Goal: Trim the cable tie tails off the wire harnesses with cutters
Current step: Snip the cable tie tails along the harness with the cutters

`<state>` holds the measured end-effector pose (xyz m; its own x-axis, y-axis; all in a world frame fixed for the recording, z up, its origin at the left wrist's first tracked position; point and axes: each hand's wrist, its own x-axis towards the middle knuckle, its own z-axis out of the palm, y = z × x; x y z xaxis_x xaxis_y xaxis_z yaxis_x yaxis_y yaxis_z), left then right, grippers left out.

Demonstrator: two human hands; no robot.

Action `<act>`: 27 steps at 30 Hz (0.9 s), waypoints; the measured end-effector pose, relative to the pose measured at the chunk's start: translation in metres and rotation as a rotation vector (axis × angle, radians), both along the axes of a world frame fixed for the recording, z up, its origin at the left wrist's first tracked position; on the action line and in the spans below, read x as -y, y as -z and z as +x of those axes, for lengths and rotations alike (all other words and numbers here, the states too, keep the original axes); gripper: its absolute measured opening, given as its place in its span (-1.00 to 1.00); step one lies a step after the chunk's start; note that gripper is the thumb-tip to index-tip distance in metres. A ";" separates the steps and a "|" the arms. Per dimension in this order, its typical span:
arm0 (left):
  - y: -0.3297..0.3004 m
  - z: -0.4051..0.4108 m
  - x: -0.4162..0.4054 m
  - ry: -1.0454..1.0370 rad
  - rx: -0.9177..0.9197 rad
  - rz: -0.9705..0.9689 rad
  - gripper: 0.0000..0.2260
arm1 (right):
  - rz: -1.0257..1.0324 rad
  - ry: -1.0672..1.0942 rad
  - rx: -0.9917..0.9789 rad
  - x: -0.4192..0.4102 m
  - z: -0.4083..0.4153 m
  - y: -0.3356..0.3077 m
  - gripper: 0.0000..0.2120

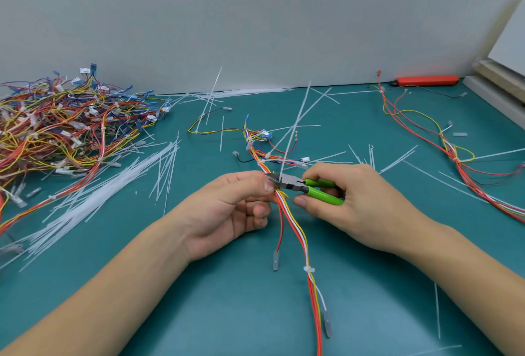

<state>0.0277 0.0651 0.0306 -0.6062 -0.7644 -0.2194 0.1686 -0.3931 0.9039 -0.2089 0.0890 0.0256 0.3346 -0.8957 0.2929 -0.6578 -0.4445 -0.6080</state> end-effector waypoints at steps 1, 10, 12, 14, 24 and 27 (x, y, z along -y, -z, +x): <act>0.000 0.000 0.000 -0.001 0.002 -0.002 -0.58 | 0.003 0.000 0.004 0.000 0.000 0.000 -0.70; -0.002 -0.001 -0.001 -0.029 0.016 0.010 -0.97 | 0.153 -0.028 0.108 -0.001 -0.003 0.000 -0.80; -0.003 -0.001 -0.002 -0.033 0.021 0.010 -0.93 | 0.207 -0.029 0.173 0.001 -0.006 -0.002 -0.73; -0.003 -0.001 -0.002 -0.040 0.026 0.014 -0.93 | 0.239 -0.033 0.217 0.001 -0.008 -0.004 -0.65; -0.003 -0.002 -0.002 -0.073 0.043 0.036 -0.95 | 0.242 0.007 0.348 0.002 -0.004 -0.005 -0.68; -0.001 -0.003 -0.002 -0.080 0.056 0.012 -0.93 | 0.282 0.031 0.481 0.000 0.000 -0.007 -0.71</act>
